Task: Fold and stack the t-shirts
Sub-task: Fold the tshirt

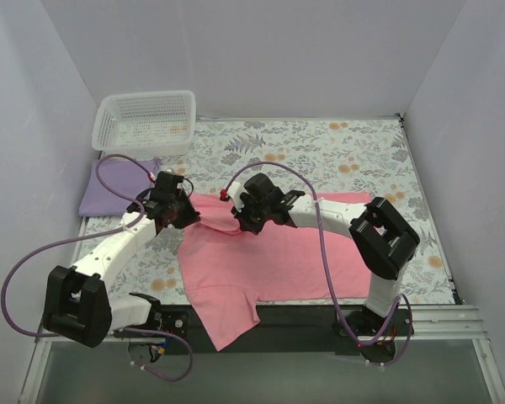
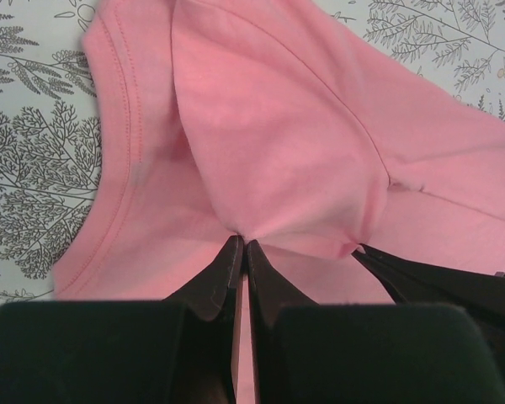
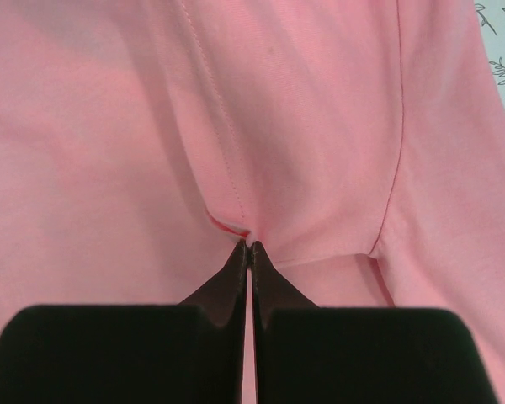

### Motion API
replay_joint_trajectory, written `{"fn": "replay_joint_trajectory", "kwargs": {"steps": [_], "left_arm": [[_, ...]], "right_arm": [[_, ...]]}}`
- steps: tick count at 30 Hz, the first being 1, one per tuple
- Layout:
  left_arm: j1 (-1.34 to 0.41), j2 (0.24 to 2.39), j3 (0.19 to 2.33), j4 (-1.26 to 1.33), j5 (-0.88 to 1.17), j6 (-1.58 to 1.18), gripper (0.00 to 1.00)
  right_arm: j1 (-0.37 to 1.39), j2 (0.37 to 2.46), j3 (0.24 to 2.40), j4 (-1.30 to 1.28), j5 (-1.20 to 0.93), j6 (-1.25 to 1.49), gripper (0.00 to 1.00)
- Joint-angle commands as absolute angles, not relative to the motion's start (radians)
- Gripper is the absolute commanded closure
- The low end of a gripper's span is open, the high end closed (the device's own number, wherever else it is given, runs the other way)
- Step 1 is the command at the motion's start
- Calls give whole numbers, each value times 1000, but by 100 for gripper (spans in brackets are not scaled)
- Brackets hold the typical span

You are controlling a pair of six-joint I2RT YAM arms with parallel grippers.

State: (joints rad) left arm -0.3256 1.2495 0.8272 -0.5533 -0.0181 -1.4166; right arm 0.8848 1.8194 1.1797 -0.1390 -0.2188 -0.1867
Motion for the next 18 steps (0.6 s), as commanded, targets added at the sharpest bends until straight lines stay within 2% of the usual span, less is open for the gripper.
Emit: {"fn": "replay_joint_trajectory", "kwargs": {"steps": [1, 15, 18], "left_arm": [[-341, 1184, 821, -606, -43, -1446, 100], [-362, 1118, 663, -614, -60, -1485, 100], [-364, 1109, 647, -595, -69, -1500, 95]], "right_arm": [[888, 1767, 1181, -166, -227, -215, 99], [888, 1847, 1219, -227, -298, -232, 99], [890, 1870, 1241, -262, -321, -238, 89]]}}
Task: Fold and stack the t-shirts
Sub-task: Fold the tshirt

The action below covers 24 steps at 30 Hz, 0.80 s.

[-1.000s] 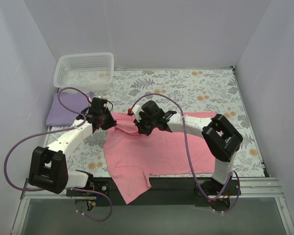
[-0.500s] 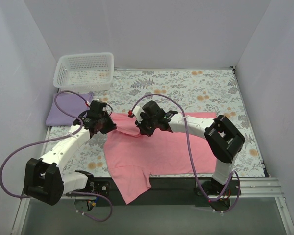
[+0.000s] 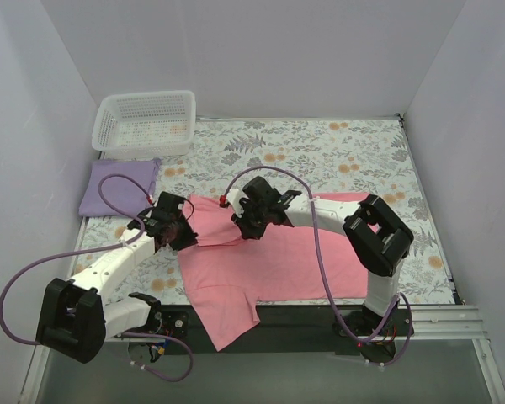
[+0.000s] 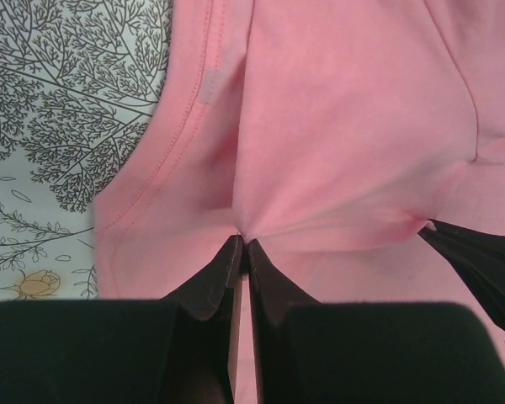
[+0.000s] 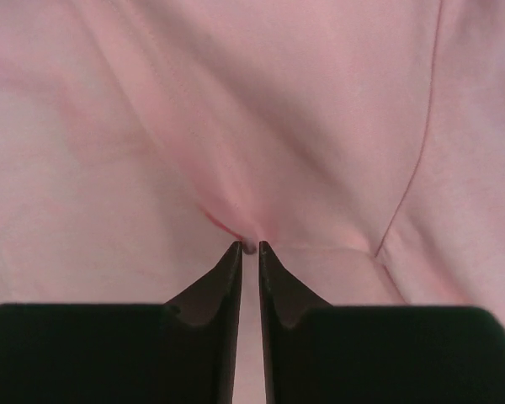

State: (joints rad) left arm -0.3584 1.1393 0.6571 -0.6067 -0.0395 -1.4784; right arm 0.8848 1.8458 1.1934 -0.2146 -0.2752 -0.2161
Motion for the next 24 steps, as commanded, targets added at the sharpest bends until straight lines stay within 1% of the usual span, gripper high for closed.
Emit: {"fn": "replay_joint_trajectory", "kwargs": {"steps": [1, 2, 3, 4, 5, 6, 8, 9, 11, 13, 16, 17, 19, 20, 21, 22, 23, 24], "left_arm": [[-364, 1106, 647, -592, -72, -1509, 93], [-362, 1100, 646, -591, -81, -1512, 90], [-362, 1092, 647, -585, -84, -1517, 83], [-362, 1072, 650, -581, -90, -1522, 78], [-364, 1062, 653, -577, -98, -1531, 70], [-364, 1052, 658, -571, -118, -1534, 56], [-364, 1031, 672, -557, -143, -1536, 48], [-362, 1032, 679, -540, -165, -1531, 41], [-353, 1058, 707, -520, -184, -1516, 36], [-325, 1095, 730, -491, -198, -1488, 34], [-266, 1196, 778, -436, -192, -1453, 34], [-243, 1244, 807, -419, -192, -1444, 34], [-229, 1299, 839, -376, -190, -1427, 38], [-224, 1325, 856, -365, -187, -1424, 45], [-216, 1383, 894, -347, -181, -1422, 49], [-215, 1408, 913, -342, -170, -1417, 52], [-213, 1440, 931, -339, -169, -1414, 54], [-213, 1489, 966, -336, -169, -1410, 54]], "right_arm": [[888, 1874, 1246, -271, -330, -239, 79], [888, 1876, 1249, -279, -327, -239, 74], [888, 1875, 1250, -294, -321, -238, 71], [888, 1871, 1249, -302, -292, -235, 65], [888, 1850, 1246, -307, -272, -232, 62], [888, 1836, 1240, -313, -246, -227, 60], [881, 1781, 1221, -318, -157, -204, 55], [874, 1761, 1213, -318, -131, -195, 54], [841, 1697, 1186, -321, -65, -155, 52], [802, 1652, 1163, -321, -10, -121, 52], [672, 1573, 1111, -314, 40, -35, 52], [591, 1536, 1074, -304, 43, 16, 52], [505, 1503, 1040, -290, 45, 55, 53], [421, 1481, 1023, -275, 46, 73, 54], [379, 1473, 996, -269, 43, 109, 54], [342, 1468, 985, -264, 29, 123, 55], [268, 1460, 976, -259, 20, 136, 55], [235, 1459, 951, -238, 12, 164, 55]]}}
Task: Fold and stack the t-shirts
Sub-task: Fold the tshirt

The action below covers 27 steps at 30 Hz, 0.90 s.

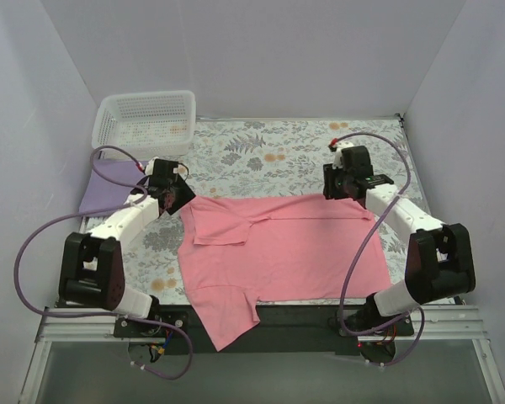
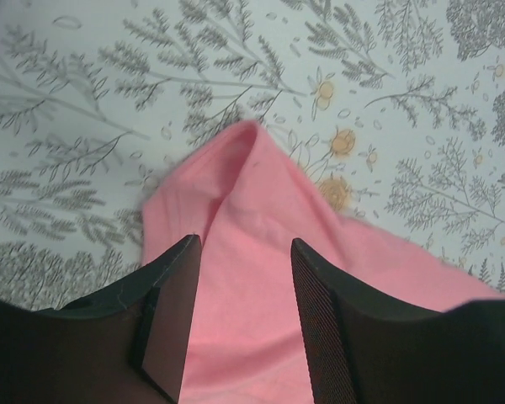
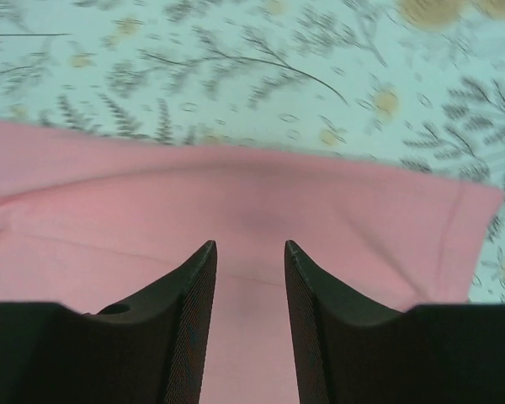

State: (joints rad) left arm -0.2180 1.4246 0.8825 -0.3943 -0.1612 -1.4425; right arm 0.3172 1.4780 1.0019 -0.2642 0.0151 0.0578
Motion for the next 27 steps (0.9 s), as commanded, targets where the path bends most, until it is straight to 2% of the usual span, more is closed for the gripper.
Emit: {"fn": "replay_joint_trajectory", "kwargs": {"steps": [1, 7, 12, 16, 17, 19, 20, 23, 27], "left_arm": [[-212, 1517, 980, -339, -172, -1407, 55], [-210, 1640, 1023, -336, -189, -1399, 55], [-206, 1675, 1026, -330, -198, -1390, 55], [-201, 1692, 1032, -321, -193, -1384, 60], [-201, 1697, 1037, -322, -196, -1382, 65], [-199, 1704, 1046, -322, -209, -1379, 68], [-195, 1703, 1048, -322, -216, -1378, 80], [-178, 1695, 1054, -322, -238, -1376, 100], [-158, 1709, 1078, -319, -258, -1371, 100]], "right_arm": [[171, 1456, 940, -226, -21, 178, 56], [11, 1494, 911, -173, -87, 242, 58], [-32, 1528, 887, -147, -107, 250, 58], [-54, 1563, 859, -118, -114, 261, 59], [-57, 1566, 851, -106, -112, 264, 59], [-72, 1569, 833, -94, -98, 275, 59], [-78, 1571, 828, -86, -92, 278, 59], [-112, 1586, 815, -77, -84, 285, 59], [-144, 1600, 816, -64, -91, 288, 59]]}}
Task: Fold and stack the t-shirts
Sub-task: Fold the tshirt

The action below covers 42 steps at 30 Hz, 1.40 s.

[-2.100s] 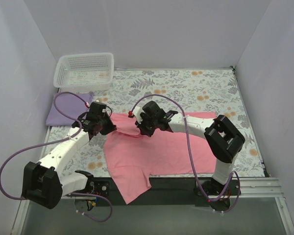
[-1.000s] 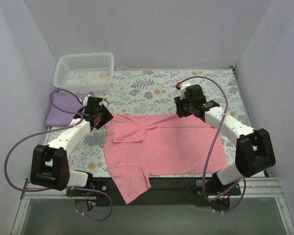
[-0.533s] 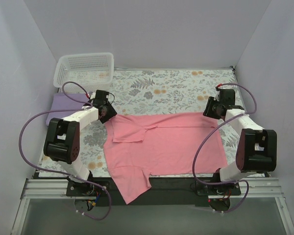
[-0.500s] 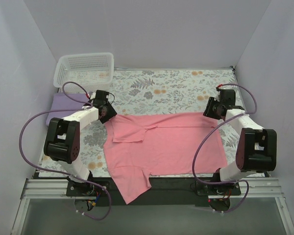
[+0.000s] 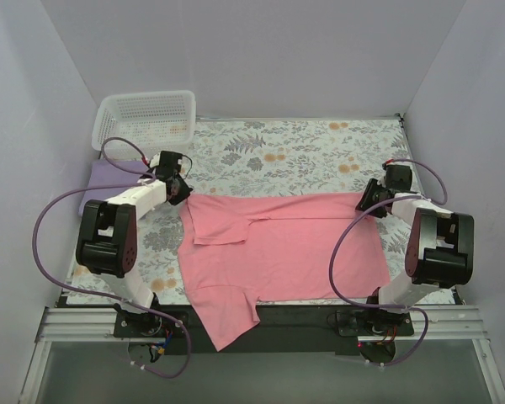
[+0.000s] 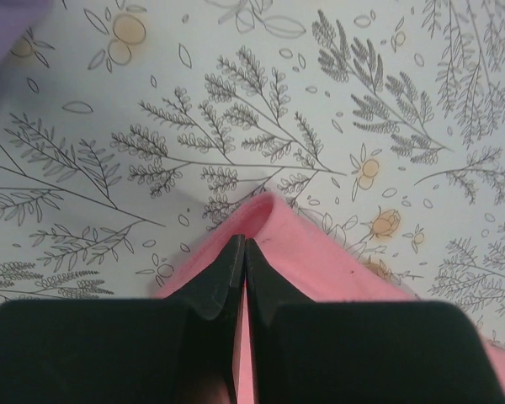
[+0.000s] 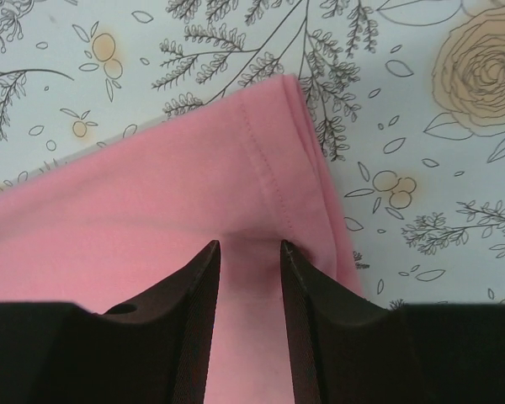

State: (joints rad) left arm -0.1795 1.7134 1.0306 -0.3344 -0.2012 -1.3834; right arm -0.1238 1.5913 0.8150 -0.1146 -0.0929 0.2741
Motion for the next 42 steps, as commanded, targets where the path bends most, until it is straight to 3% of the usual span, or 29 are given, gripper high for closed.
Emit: {"fn": "replay_joint_trajectory", "kwargs": {"steps": [1, 13, 18, 26, 36, 42], "left_arm": [[-156, 1723, 1091, -321, -267, -1367, 100], [-135, 1792, 1104, -307, -239, -1348, 97], [-135, 1735, 1095, -319, -264, -1344, 74], [-163, 1542, 1058, -351, -282, -1318, 52], [-189, 1151, 807, -359, -215, -1299, 51], [-193, 1074, 709, -350, -207, -1292, 51]], "right_arm": [[-152, 1601, 821, -63, -86, 287, 59], [-176, 1531, 825, -66, -161, 244, 58], [-176, 1457, 790, -72, -101, 253, 58], [-186, 1416, 733, -86, -18, 279, 64], [-219, 1451, 722, -75, -41, 281, 69], [-219, 1500, 723, -63, -67, 279, 71]]}}
